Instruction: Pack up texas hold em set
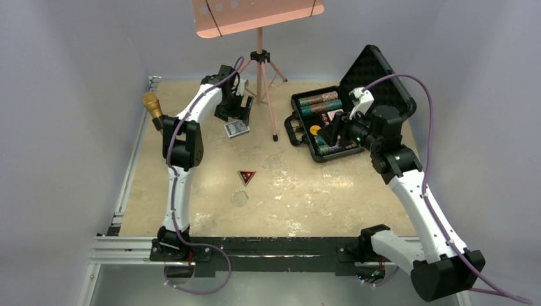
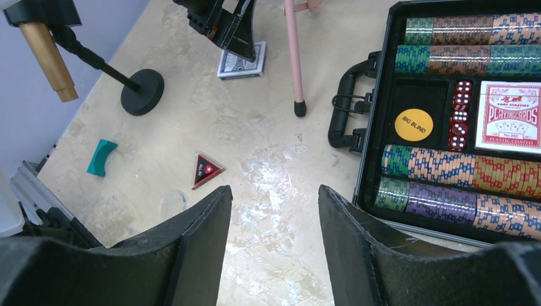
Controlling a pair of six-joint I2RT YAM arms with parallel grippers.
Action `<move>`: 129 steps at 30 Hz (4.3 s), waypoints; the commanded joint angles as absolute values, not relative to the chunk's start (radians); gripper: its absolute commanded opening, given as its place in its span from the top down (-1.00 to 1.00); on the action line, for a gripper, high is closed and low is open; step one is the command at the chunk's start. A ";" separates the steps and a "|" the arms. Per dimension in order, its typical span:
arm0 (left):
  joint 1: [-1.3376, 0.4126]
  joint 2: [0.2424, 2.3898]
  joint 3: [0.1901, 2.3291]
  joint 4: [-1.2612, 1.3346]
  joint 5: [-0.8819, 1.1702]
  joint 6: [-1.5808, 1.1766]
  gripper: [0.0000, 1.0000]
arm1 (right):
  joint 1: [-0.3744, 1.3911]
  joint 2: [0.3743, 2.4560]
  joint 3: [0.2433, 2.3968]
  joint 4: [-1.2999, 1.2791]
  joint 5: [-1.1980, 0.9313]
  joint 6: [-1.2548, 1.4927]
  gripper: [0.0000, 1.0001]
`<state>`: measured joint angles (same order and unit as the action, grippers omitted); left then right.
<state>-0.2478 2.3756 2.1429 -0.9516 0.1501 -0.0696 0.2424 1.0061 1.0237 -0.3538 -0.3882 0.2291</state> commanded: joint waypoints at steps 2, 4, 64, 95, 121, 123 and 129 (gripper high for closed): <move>-0.239 2.407 2.207 -0.981 0.138 -0.105 -0.96 | 0.246 0.977 1.016 -0.353 -0.417 0.226 -0.14; -0.239 2.413 2.200 -0.993 0.148 -0.111 -0.96 | 0.245 0.977 1.015 -0.353 -0.417 0.228 -0.14; -0.440 2.209 1.734 -0.892 -0.026 -0.207 -0.65 | 0.245 0.875 0.977 -0.384 -0.409 0.265 -0.15; -0.883 1.014 0.948 -0.599 0.143 0.120 1.00 | 0.385 1.050 1.032 -0.383 -0.773 0.457 -0.22; -1.003 1.022 0.933 -0.585 0.137 0.137 1.00 | 0.664 1.271 0.947 -0.179 -0.819 0.598 -0.09; -1.005 1.024 0.933 -0.586 0.134 0.137 1.00 | 0.677 1.282 0.949 -0.168 -0.821 0.609 0.03; -1.008 1.024 0.946 -0.597 0.114 0.120 1.00 | 0.699 1.305 0.941 -0.155 -0.795 0.639 0.94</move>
<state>-1.0016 1.0309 0.9337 -0.6598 0.1040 0.1238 0.6804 1.3010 0.9401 -0.2173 -0.7700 0.6254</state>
